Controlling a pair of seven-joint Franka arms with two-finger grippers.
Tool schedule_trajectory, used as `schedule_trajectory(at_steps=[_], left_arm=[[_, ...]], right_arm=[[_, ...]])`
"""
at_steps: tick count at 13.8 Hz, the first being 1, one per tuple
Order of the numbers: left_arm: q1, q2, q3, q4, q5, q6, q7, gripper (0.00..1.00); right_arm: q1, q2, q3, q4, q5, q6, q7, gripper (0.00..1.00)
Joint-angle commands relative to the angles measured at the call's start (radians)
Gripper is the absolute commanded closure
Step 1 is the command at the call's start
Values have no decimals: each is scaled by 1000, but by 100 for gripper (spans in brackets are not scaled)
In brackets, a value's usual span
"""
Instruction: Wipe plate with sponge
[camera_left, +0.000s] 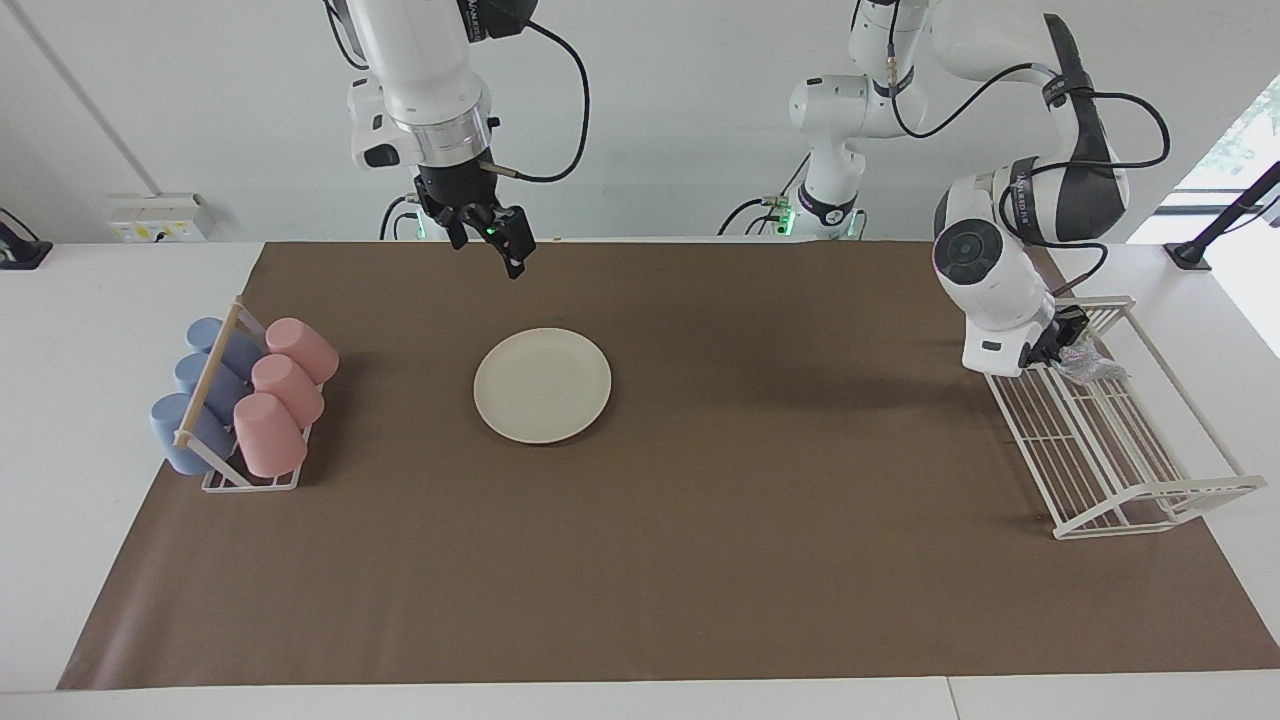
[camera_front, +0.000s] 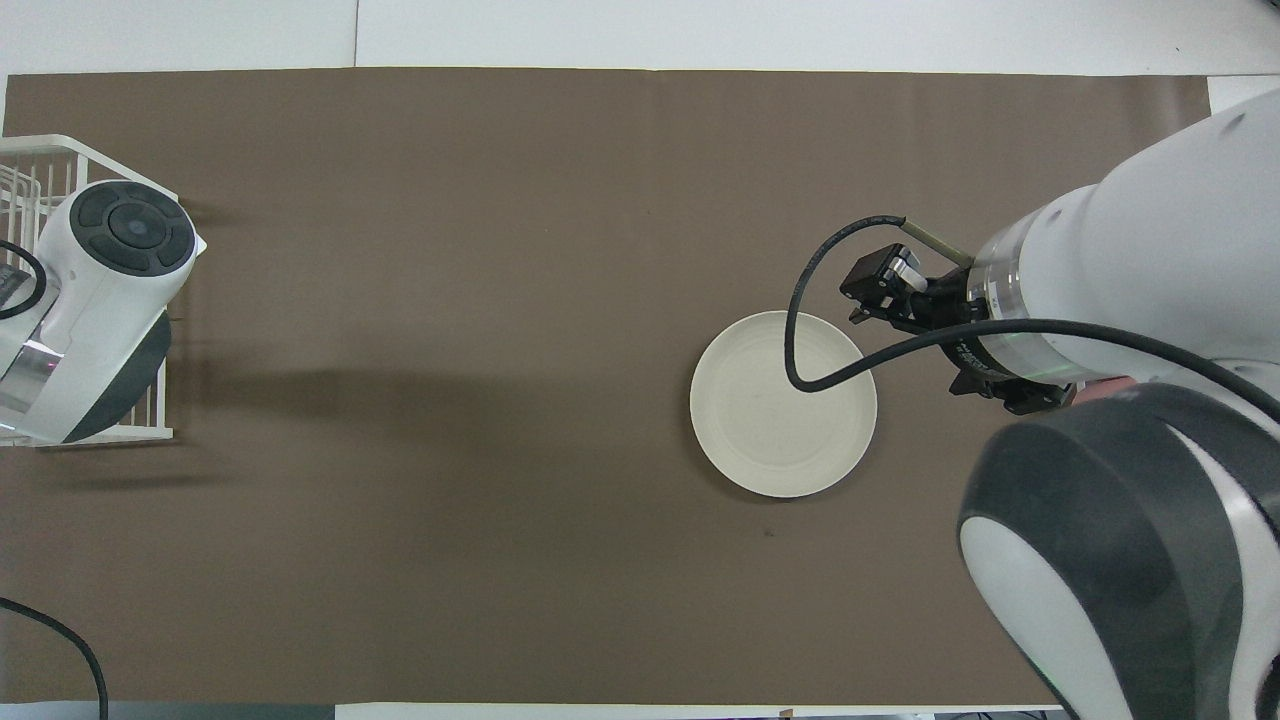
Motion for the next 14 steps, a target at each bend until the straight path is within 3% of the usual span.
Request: schedule_trajectory(at_steps=[1,3,5,8,11,14], left_arm=[[-2,-4,-8,55,4,-56,20,100],[-10,-6,-9,152,-136,-149,76,100],[2,-20,0,295,-396,-273,142,100],[60,-30,11,426,-738,-401,155,100],[134,-61,11,438,-1052,-439,150,100],[215,-98,9,367,-1348,-470,168,100]], right_arm=[[-13,-55,2,-85,5,22,10,0],[-12,-54,2,-81,6,30,19,0],[-13,-54,2,-85,6,32,51,0],[-12,-55,3,-87,9,19,98,0],[-41,-48,-8,-67,159,-16,188,0],[-28,-31,-5,-18,141,-41,262,0]])
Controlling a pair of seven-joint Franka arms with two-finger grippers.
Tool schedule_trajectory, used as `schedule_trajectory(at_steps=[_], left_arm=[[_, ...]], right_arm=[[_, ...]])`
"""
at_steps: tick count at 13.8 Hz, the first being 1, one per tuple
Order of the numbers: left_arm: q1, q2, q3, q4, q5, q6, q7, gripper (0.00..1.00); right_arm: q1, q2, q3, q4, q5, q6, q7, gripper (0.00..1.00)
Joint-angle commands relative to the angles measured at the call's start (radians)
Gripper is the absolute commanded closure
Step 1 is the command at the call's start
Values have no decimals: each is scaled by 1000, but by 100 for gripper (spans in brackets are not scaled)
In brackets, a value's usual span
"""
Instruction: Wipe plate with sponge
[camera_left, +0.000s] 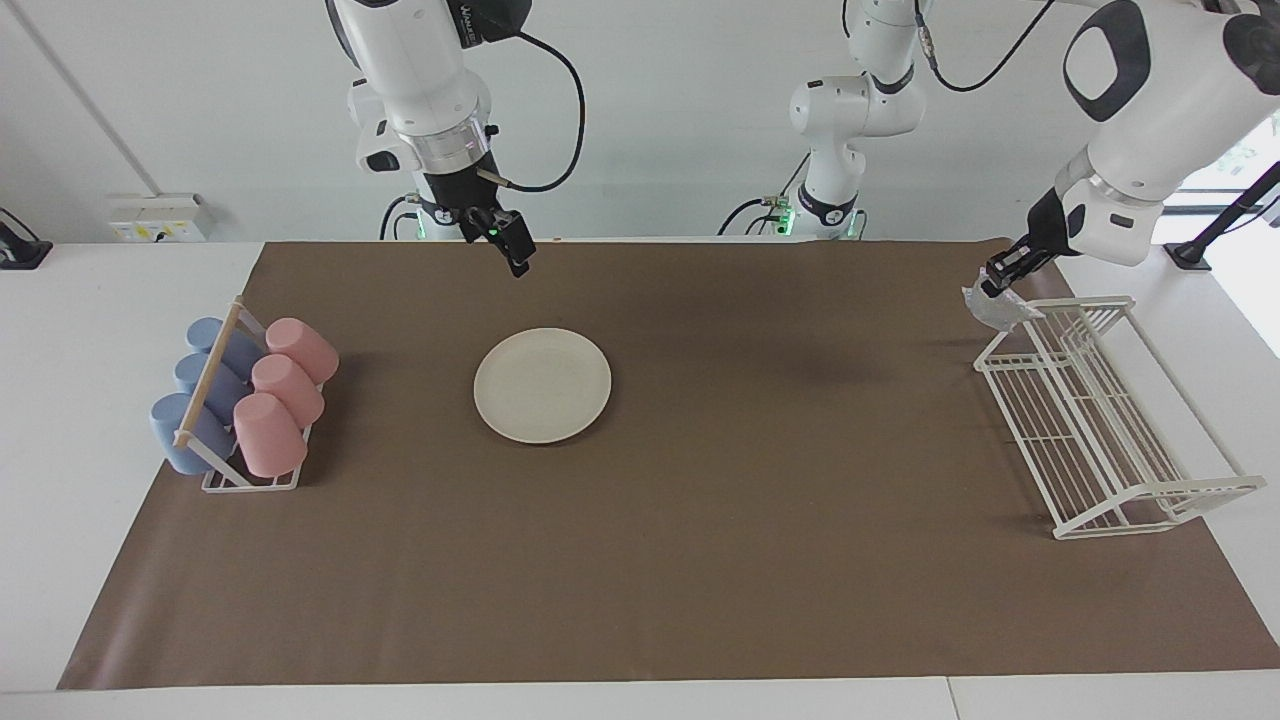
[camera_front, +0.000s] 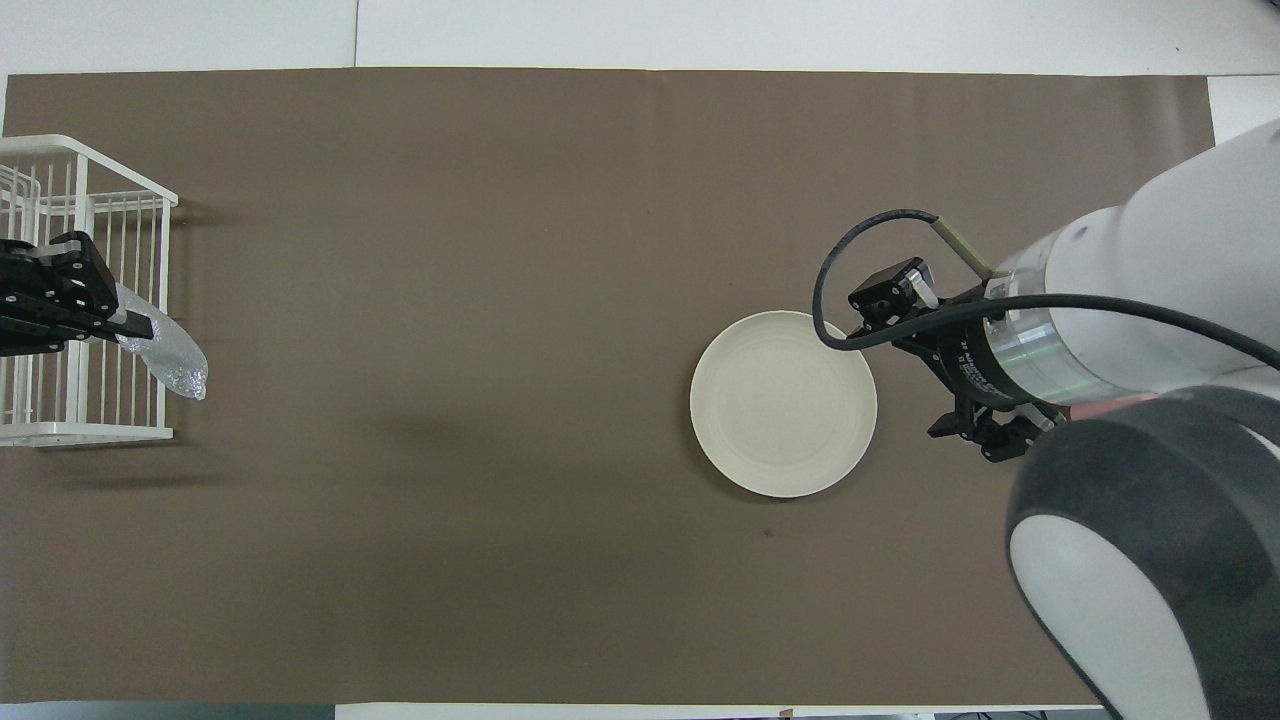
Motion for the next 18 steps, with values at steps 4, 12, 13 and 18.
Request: schedule_trajectory(at_steps=[4,12,13,18], left_arm=[[47,-172,-1,-330,-425,92,147,100],[-23,-479,-10,-846,-839,341,412,100],[-34,-530,-10,-912,-902,364,469,100],[-184,-630,-12,-1040,-1016,435,650,100]], right_arm=[[27,26,16,43,17,41,195,5],[231,76,15,64,6,84,478,4],[230,76,15,66,6,84,476,3],[283,89,18,55,21,186,706,0]])
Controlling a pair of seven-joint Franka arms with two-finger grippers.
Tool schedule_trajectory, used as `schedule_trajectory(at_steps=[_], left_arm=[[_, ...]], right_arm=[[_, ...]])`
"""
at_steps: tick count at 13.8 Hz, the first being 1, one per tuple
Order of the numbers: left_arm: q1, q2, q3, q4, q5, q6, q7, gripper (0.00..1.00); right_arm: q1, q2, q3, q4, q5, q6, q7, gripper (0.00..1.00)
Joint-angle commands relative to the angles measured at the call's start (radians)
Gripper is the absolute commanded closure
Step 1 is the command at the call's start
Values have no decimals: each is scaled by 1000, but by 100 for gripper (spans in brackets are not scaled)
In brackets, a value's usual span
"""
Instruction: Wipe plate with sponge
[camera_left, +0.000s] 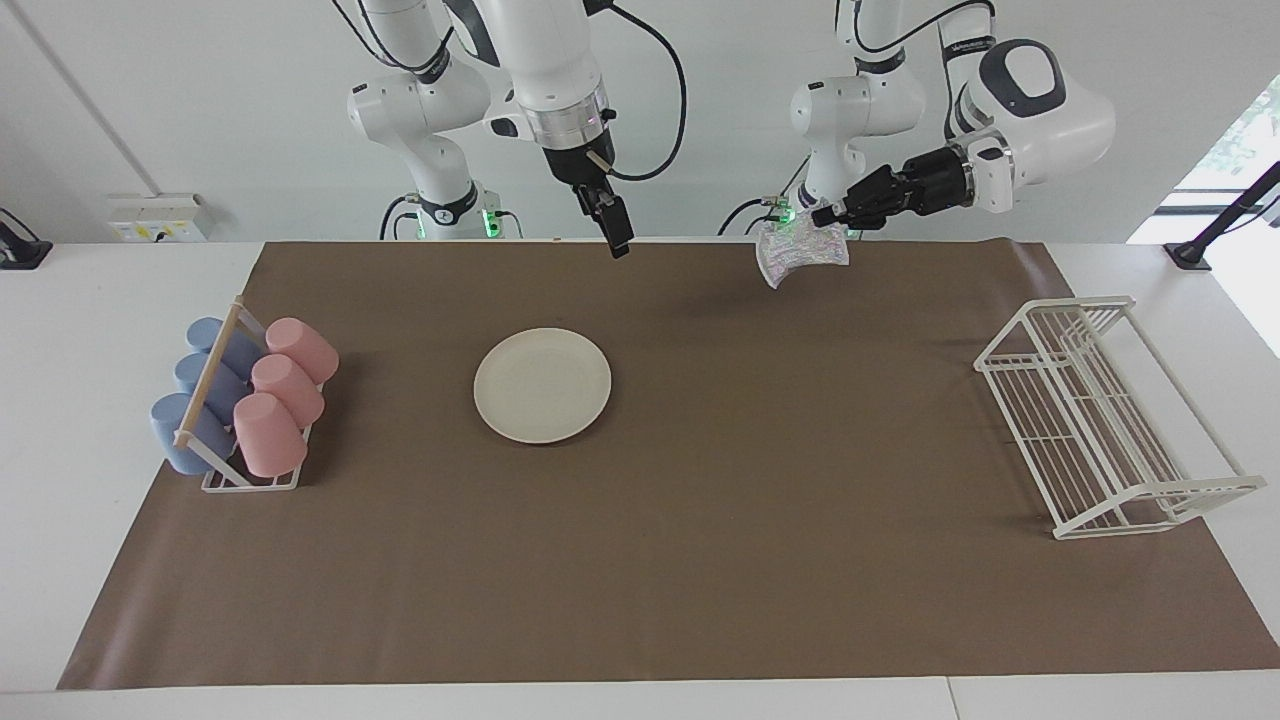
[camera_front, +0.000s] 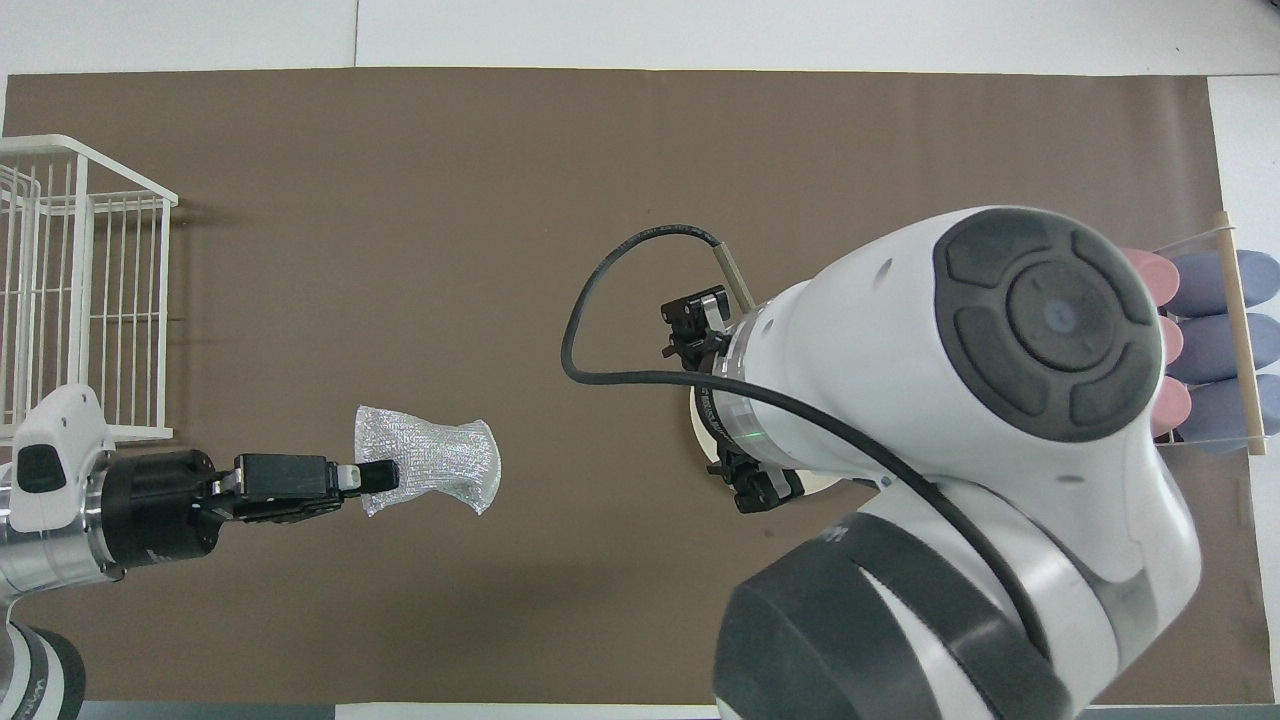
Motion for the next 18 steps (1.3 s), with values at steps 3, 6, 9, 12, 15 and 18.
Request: schedule_trajectory(at_steps=[3,6,9,12,15,18], left_arm=[[-233,-85,4,-97,-183,224,126,100],[-338,-99,9,-110,-236,325,174,100],[-307,-96,18,-111,-236,233,220,100],[-261,-83,18,-104,-234,182,235,100],[-252,-83,18,-105,-233,173,240,100],[-252,-83,18,-105,-234,176,240,100]], right_arm=[[108,54,6,-10,31,106,277,0],[134,48,5,-18,76,119,336,0],[138,43,5,-35,71,120,316,0],[138,37,5,-48,74,119,315,0],[141,34,5,-50,76,117,326,0],[148,34,6,-50,79,122,361,0]])
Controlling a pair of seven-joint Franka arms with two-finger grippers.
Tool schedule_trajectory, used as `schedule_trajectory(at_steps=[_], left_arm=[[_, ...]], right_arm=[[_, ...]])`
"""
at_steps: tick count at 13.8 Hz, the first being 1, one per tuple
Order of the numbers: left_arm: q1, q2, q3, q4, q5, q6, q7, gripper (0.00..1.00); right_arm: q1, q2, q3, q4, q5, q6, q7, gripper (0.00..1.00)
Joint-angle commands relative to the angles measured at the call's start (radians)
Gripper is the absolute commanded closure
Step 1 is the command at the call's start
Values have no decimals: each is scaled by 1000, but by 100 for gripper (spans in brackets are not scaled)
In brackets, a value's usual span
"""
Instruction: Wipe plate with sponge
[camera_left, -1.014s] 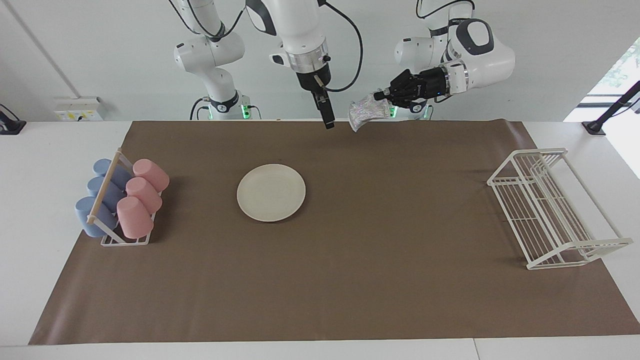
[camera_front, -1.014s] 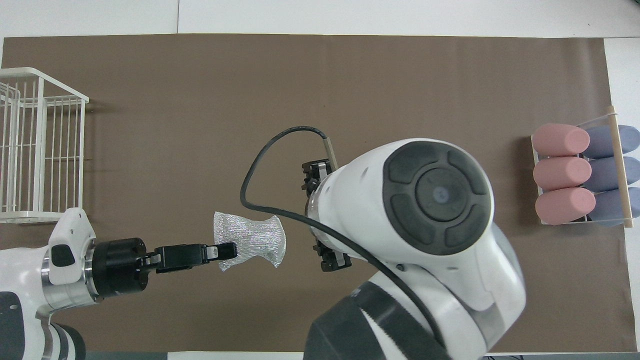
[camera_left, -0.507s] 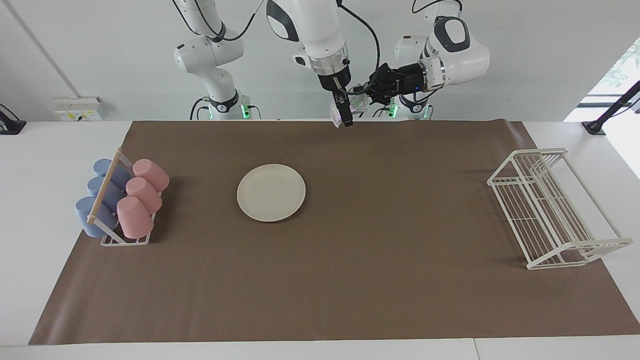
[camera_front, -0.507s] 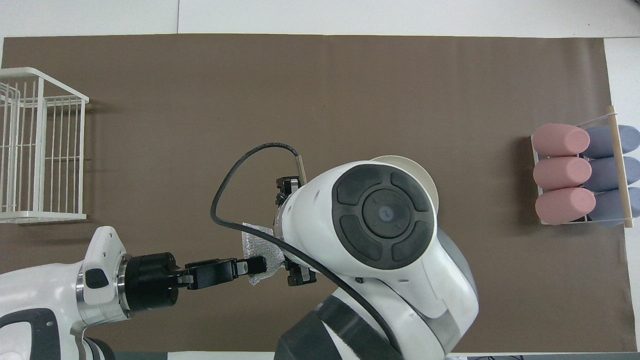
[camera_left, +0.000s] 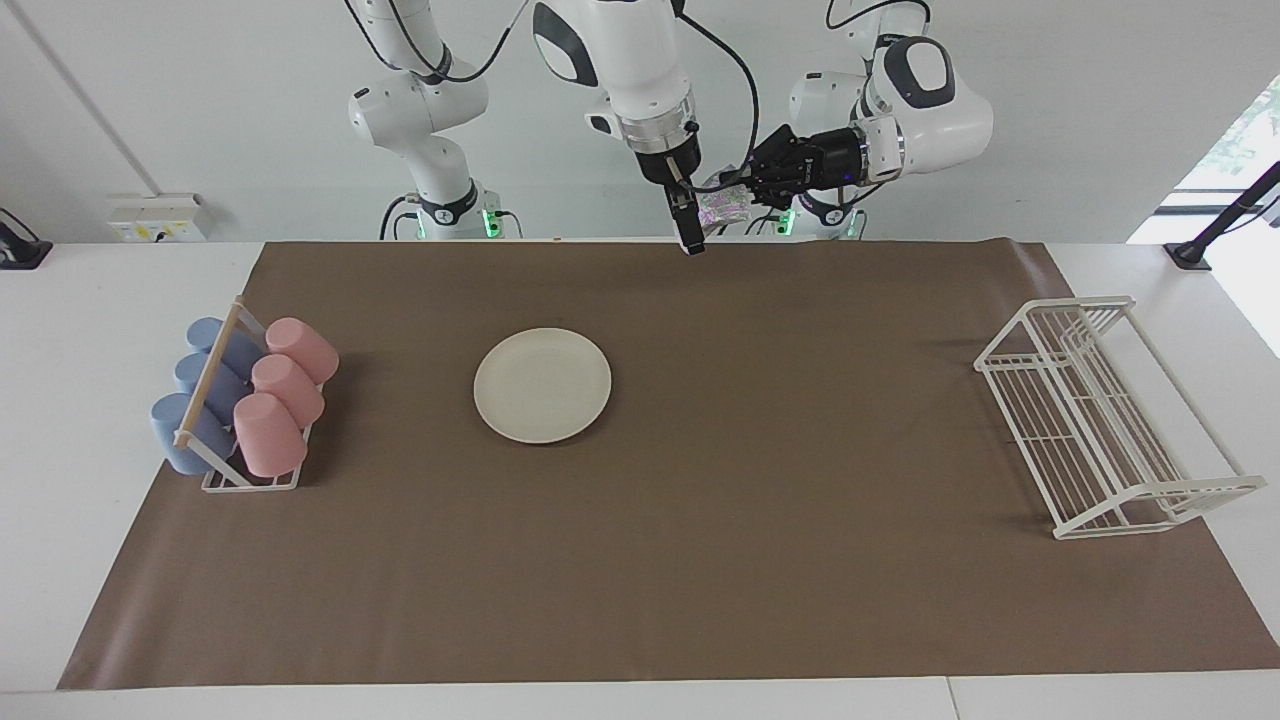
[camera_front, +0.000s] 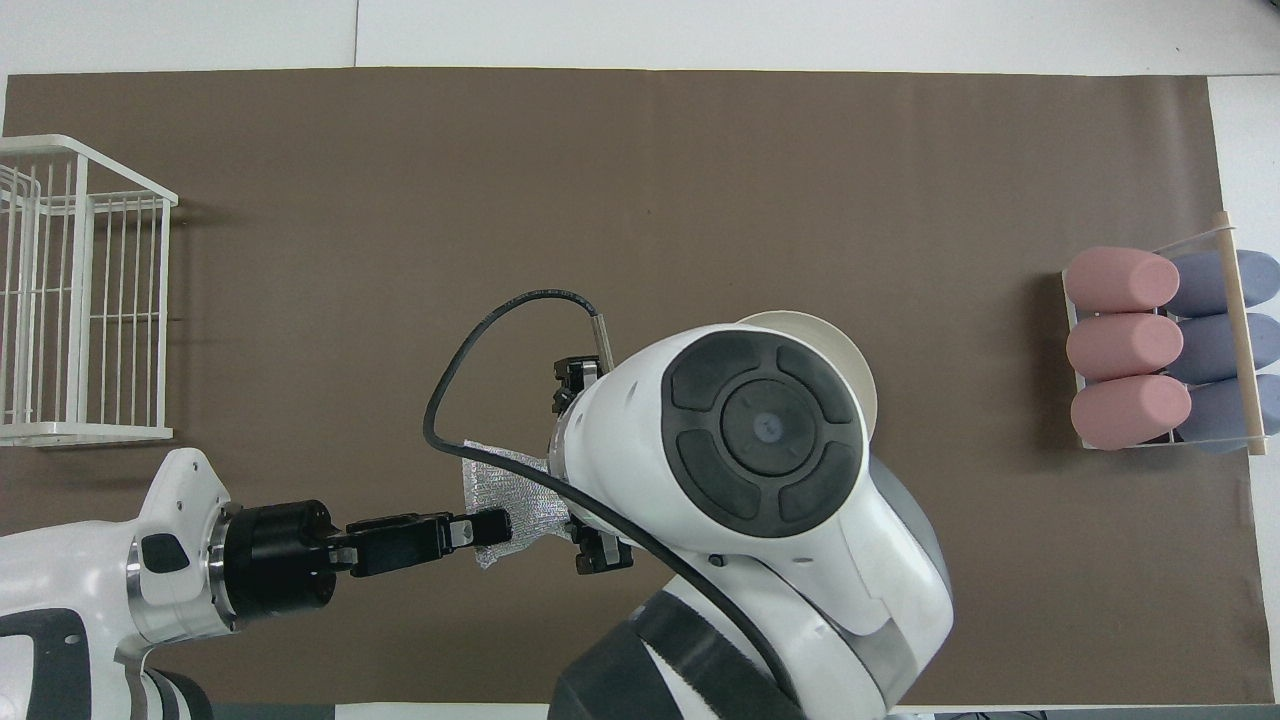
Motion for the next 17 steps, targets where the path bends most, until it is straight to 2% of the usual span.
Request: schedule_trajectory(at_steps=[1,6,7,8,10,11,15,17], left_arm=[[14,-14,1,-20,-17,-19,25,100],[25,-14,1,-18,-17,-22,23,100],[33,-14,1,-18,-15,-24,23,100],[33,-14,1,-20,-12,-25,23,100],[34,-14,1,-20,-10,-31,22,100],[34,-14,1,-18,-9,-30,22,100],[34,-14,1,-20,-6,-30,20,100],[33,-13,-1,-18,-6,-28,14,100]], right_arm=[[14,-25,2,-32,24,14,35,0],[19,-27,2,-32,24,11,50,0],[19,-27,2,-32,23,11,47,13],[19,-28,2,-32,23,11,38,38],[19,-28,2,-32,21,10,0,71],[19,-28,2,-32,21,10,-23,100],[19,-33,2,-33,21,11,-36,100],[17,-33,2,-33,18,7,-98,100]])
